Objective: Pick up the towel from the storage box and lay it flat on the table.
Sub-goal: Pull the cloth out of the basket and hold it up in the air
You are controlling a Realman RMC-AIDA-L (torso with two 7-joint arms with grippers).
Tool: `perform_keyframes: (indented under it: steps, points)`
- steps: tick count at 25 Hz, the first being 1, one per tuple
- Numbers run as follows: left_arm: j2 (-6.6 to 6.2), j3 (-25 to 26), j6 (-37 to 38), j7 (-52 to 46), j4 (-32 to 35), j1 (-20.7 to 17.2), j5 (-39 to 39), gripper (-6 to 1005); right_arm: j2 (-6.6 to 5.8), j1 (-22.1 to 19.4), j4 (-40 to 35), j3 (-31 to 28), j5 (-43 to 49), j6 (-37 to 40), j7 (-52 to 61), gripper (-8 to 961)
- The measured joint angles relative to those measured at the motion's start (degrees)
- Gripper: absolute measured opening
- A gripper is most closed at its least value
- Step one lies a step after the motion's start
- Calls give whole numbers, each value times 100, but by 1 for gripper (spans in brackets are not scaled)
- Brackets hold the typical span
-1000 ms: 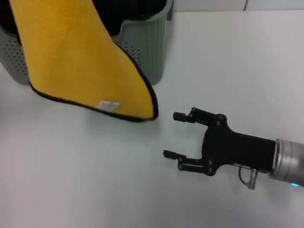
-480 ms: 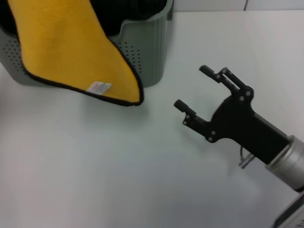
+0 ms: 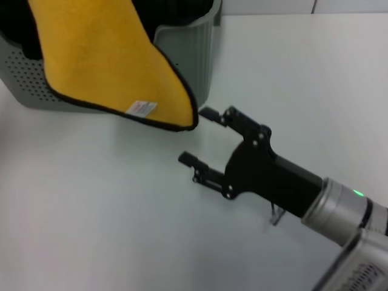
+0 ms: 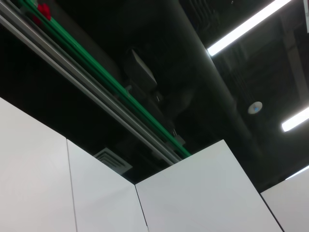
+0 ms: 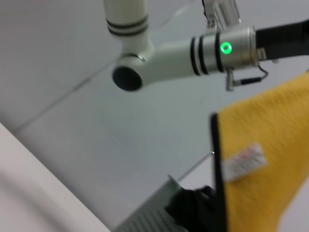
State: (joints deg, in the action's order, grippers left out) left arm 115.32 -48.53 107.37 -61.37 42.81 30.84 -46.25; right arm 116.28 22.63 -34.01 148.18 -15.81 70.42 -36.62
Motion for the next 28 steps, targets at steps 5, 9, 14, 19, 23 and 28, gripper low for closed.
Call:
perform_keyframes:
  steps: [5, 9, 14, 19, 23, 28]
  points:
    - [-1, -7, 18, 13, -2, 9, -8, 15, 0, 206, -126, 37, -244, -263, -353, 691]
    - [-1, -7, 41, -4, -8, 10, -14, 16, 0, 356, -134, 43, -229, -330, -424, 677]
    - [-1, -8, 46, -11, -6, 7, -16, 16, 0, 416, -154, 76, -208, -456, -481, 659]
    - [-1, -8, 47, -11, -12, 9, -33, 17, 0, 481, -202, 148, -209, -613, -497, 642]
    - [-1, -7, 47, -10, -14, -8, -32, 17, 0, 476, -251, 144, -262, -620, -503, 638]
    - [1, -7, 47, -8, -19, -51, -15, 18, 0, 503, -289, 114, -365, -612, -506, 632]
